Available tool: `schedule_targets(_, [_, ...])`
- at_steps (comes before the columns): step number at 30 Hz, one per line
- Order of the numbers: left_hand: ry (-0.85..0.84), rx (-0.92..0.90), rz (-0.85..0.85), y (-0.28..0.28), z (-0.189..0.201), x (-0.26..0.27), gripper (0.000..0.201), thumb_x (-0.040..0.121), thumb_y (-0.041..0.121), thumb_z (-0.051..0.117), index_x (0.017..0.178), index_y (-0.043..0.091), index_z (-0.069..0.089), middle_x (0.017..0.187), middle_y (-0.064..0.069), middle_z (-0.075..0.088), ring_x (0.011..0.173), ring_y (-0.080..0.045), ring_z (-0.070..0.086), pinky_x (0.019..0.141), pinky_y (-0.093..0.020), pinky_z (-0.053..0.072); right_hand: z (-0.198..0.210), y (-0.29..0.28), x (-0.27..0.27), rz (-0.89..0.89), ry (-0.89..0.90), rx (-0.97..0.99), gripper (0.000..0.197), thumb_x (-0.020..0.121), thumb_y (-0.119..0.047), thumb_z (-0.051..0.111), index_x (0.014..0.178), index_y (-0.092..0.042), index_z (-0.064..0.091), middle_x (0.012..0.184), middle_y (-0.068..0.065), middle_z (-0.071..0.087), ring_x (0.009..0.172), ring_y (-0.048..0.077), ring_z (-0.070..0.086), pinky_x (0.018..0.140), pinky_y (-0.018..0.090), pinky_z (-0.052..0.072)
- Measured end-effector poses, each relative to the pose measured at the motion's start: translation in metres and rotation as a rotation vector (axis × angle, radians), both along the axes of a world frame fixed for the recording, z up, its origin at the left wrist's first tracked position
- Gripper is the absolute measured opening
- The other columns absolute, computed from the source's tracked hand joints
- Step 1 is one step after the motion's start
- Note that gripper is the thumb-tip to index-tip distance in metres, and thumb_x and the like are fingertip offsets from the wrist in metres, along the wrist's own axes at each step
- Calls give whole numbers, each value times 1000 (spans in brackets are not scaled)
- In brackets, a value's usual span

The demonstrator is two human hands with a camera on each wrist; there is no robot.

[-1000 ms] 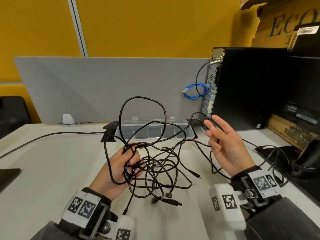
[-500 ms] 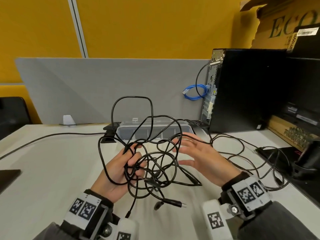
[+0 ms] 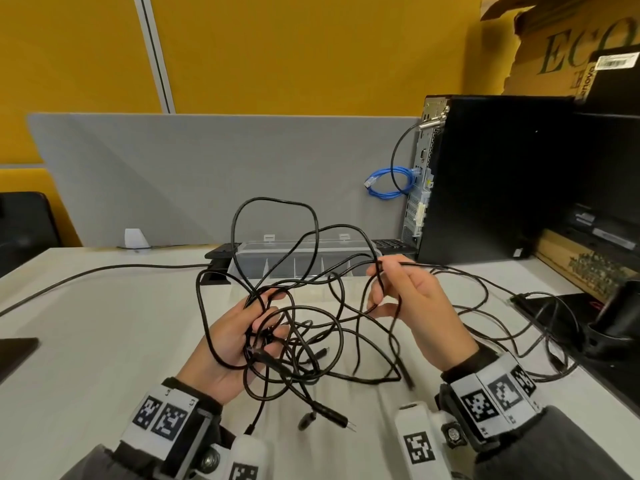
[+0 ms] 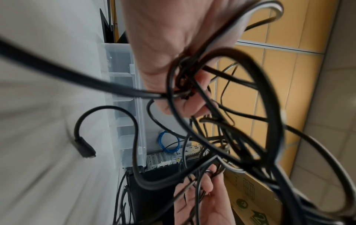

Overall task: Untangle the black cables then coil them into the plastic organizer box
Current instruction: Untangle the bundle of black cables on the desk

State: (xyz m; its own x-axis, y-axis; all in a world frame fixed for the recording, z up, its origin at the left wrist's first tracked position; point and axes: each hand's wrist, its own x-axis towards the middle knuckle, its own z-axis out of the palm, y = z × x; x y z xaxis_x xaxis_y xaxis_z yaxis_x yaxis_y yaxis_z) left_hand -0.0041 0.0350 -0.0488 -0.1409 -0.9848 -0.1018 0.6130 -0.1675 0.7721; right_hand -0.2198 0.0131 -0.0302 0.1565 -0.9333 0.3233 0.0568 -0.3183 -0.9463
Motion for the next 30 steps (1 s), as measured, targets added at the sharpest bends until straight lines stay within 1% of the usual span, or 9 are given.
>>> schedule_targets(5, [-19,20,4,-3,-3,2,17,87,20,46,96,10,56,49,3,31,38,-9,43,32,-13,29,0,-1,-8,72,-103,146,26,95,-26,44,94,-9,63,65,0,54,66,11,55,53,26,52])
schedule_targets(9, [-10,31,24,-5,-4,5,18,87,20,45,96,10,57,51,3,29,40,-9,43,31,-13,31,4,-1,-16,-36,93,60,21,92,-28,51,90,-13,66,66,-7,61,59,4,55,44,16,37])
schedule_targets(11, [-12,32,39,-4,-4,6,19,84,20,47,96,11,58,52,3,28,41,-9,42,31,-14,31,6,-3,-22,-111,204,-20,13,90,-25,57,89,-20,68,64,-13,64,57,-2,55,49,9,39])
schedule_targets(13, [-11,24,50,-4,-2,6,22,79,21,49,96,11,58,53,2,28,41,-9,42,31,-14,31,8,-4,-31,-156,279,-84,10,87,-20,61,88,-28,67,74,-17,70,71,-7,62,61,3,43])
schedule_targets(19, [12,-14,-25,-1,3,5,13,79,18,48,89,13,54,53,1,35,47,-15,47,35,-19,36,10,-8,-28,-222,351,-192,18,88,-16,59,88,-32,67,89,-16,69,84,-7,61,73,3,44])
schedule_targets(21, [66,-24,-67,-1,2,10,25,69,17,63,93,12,59,57,-1,41,52,-19,51,39,-23,41,9,-10,-23,-220,370,-220,16,88,-14,60,90,-28,68,92,-15,69,88,-6,61,75,3,44])
schedule_targets(24, [129,-42,-142,1,2,17,50,40,15,83,87,11,67,66,-6,51,61,-26,57,46,-29,46,10,-11,-20,-227,332,-228,14,86,-11,62,90,-22,70,90,-12,70,84,-6,63,74,5,45])
schedule_targets(28, [99,-42,-171,2,3,17,44,37,25,83,77,12,69,76,-11,58,70,-28,59,55,-32,49,7,-11,-15,-166,421,-209,13,84,-8,64,86,-18,72,81,-9,70,75,-3,62,69,6,45])
schedule_targets(30, [81,-40,-173,2,2,15,44,35,27,85,73,11,68,75,-11,60,68,-25,62,55,-34,49,4,-15,-14,-159,453,-198,14,83,-8,66,83,-20,72,81,-4,71,76,5,64,70,10,46])
